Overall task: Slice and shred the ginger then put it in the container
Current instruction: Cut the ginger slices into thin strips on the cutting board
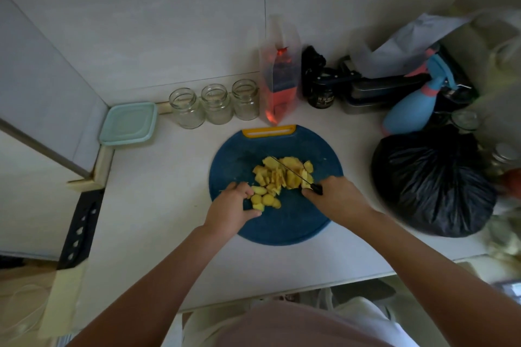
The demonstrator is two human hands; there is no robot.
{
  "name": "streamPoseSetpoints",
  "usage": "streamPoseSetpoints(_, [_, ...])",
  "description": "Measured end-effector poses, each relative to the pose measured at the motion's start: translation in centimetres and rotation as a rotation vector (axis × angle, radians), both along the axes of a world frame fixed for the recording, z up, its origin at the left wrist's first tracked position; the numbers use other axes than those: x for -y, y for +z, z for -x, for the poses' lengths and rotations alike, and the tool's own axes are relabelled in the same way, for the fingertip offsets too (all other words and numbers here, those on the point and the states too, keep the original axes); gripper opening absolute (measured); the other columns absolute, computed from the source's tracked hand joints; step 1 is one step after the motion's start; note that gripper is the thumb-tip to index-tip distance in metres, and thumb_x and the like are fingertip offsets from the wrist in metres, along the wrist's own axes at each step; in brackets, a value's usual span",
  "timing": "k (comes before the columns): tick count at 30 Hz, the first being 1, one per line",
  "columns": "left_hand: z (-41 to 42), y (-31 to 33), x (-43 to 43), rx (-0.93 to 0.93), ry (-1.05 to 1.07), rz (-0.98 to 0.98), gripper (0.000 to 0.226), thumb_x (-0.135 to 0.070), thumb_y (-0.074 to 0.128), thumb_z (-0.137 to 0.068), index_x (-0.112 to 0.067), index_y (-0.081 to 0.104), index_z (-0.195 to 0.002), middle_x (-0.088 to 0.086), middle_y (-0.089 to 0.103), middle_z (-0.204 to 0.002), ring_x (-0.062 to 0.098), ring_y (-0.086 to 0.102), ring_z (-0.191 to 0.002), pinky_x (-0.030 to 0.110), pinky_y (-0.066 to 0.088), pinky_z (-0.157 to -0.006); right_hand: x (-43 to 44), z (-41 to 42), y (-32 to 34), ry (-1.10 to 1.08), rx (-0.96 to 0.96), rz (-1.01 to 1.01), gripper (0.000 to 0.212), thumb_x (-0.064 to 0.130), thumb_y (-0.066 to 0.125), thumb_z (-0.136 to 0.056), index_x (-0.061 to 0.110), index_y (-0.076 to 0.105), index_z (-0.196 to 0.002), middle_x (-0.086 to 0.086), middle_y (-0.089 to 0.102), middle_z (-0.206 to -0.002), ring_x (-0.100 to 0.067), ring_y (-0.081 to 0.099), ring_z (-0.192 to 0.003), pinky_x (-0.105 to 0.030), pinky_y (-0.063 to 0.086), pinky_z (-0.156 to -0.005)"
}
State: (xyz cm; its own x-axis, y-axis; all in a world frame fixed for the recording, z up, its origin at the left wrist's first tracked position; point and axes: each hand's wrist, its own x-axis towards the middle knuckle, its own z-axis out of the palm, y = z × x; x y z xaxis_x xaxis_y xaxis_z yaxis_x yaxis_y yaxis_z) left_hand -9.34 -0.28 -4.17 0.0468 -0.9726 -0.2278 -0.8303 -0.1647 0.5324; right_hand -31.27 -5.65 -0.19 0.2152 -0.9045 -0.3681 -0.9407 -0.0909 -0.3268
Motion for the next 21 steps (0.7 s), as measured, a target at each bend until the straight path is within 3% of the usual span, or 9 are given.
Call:
streamPoseSetpoints(4, [0.5,-0.4,0.0,-0.049,-0.064,0.015,0.047,-0.027,0.077,-0.078,-0.017,0.058,-0.120,0.000,0.050,-0.111,0.014,0.053,-0.092,0.027,0.046,-0.083,-0.7,0.2,-0.1,-0.042,0.037,-0.013,0.049,0.050,0.049,-0.096,0.016,0.043,-0.062,0.000,0.047,-0.061,-0.011,0.045,-0.054,-0.025,0.028,-0.045])
streamPoseSetpoints(12, [1.1,-1.4,-0.2,-0.084,-0.032,0.090,0.036,-0.012,0.078,-0.077,-0.006,0.063,-0.109,0.005,0.053,-0.106,0.014,0.054,-0.078,0.023,0.045,-0.074,-2.5,-0.1,-0.7,-0.203,0.181,-0.047,0.049,0.047,0.050,-0.097,0.014,0.044,-0.061,0.000,0.045,-0.057,-0.011,0.043,-0.051,-0.023,0.026,-0.044])
streamPoseSetpoints(16, [1.5,-1.9,-0.3,-0.057,0.004,0.107,0.023,-0.011,0.075,-0.080,-0.005,0.066,-0.100,0.003,0.056,-0.094,0.019,0.058,-0.077,0.019,0.039,-0.068,-3.1,-0.7,-1.2,-0.291,0.262,-0.088,0.047,0.046,0.052,-0.096,0.012,0.046,-0.063,0.000,0.044,-0.057,-0.012,0.041,-0.051,-0.023,0.026,-0.046])
streamPoseSetpoints(21, [1.6,-2.0,-0.2,-0.083,0.015,0.073,0.048,-0.027,0.083,-0.071,-0.007,0.061,-0.108,0.001,0.051,-0.099,0.011,0.049,-0.078,0.023,0.043,-0.070,-2.9,-0.7,-1.3,-0.288,0.254,-0.092,0.047,0.046,0.051,-0.096,0.013,0.046,-0.063,0.000,0.043,-0.057,-0.011,0.041,-0.050,-0.022,0.026,-0.046])
